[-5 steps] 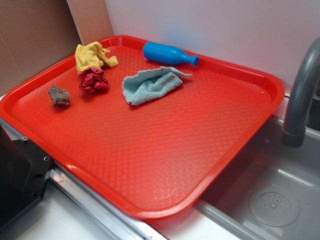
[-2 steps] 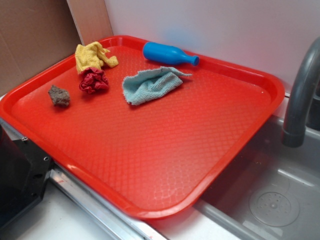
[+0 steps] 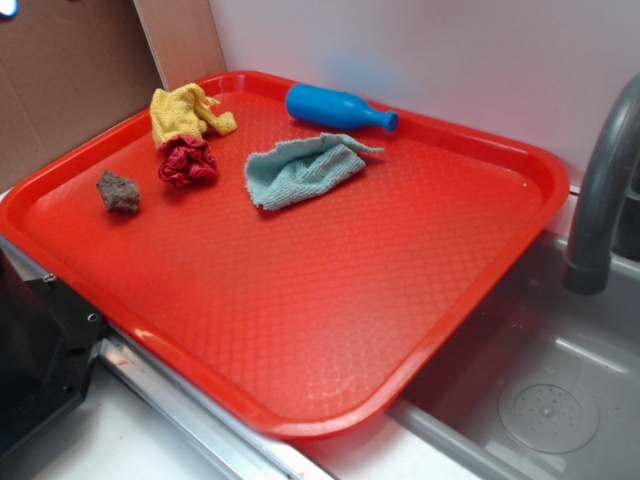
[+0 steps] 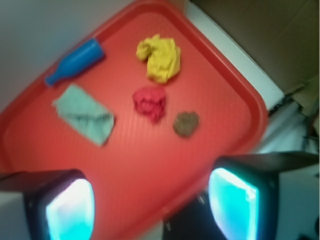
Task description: Grab the yellow cloth.
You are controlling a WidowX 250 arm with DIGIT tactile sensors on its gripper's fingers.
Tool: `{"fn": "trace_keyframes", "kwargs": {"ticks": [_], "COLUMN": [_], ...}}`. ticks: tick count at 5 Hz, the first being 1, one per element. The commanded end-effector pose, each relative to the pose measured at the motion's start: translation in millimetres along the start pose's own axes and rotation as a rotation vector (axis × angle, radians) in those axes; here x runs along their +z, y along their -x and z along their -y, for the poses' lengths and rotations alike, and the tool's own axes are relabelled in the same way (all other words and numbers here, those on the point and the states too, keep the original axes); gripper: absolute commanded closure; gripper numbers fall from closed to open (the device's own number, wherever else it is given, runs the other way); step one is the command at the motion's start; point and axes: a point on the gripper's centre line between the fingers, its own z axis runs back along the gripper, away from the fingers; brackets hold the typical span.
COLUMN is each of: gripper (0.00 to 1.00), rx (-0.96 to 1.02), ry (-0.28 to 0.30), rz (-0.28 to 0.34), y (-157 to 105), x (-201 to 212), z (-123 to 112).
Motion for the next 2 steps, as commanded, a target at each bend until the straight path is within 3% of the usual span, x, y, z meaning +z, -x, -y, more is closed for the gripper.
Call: {"fn": "trace_keyframes", "kwargs": {"ticks": [1,2], "gripper": [0.00,0.00], "rx": [0.124,0.158], "ry": [-0.011,-0.035], "rz": [0.151,0.185], "y": [-43,-61], "x": [-48,-77], "z": [-7,-12]}}
